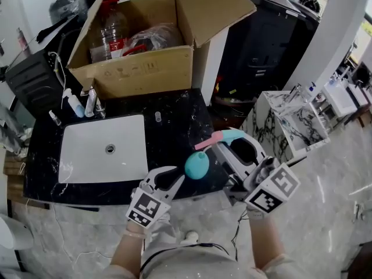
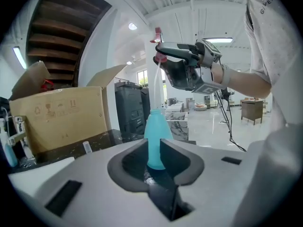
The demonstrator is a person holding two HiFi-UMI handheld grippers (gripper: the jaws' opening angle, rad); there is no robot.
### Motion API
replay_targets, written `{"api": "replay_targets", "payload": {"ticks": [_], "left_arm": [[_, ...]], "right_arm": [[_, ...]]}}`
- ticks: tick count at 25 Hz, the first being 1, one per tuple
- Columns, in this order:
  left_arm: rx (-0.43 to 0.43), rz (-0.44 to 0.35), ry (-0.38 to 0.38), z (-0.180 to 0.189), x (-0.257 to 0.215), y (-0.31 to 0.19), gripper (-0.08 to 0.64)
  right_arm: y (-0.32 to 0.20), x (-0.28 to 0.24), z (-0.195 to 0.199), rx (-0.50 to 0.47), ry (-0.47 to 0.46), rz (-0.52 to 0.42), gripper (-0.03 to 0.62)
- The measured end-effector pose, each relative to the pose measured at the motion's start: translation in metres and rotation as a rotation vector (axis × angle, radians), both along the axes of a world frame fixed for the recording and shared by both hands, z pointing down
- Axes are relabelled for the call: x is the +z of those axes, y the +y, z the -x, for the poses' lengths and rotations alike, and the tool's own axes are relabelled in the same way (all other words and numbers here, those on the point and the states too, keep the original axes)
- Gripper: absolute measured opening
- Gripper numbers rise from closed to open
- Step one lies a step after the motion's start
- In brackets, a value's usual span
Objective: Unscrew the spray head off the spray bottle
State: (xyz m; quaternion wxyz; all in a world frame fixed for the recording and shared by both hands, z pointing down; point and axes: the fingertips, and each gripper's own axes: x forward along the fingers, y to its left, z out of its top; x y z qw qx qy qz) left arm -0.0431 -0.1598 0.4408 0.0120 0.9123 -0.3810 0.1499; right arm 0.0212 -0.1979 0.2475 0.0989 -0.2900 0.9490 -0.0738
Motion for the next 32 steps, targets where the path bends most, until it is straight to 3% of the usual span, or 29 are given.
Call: {"api": "replay_targets", "payload": {"ticks": [7,16,32], "left_arm": [[-0.123,-0.074,-0.008,0.012,-0.019,0.010,0.006],[-0.260,-0.107,0.078,0.029,-0.044,0.023,0.005],[-0.444,-0.184,0.164,0.048,-0.067,0.057,0.005]], "right_arm": [[0.010,-0.012,-0.009,0.001,-0.002,-0.029,0.158],[0.024,-0.002,-0.025,0.016,0.034,-0.020,0.158],[0.055,0.043,-0.044,0.023,0.108,0.033,0.158]]}}
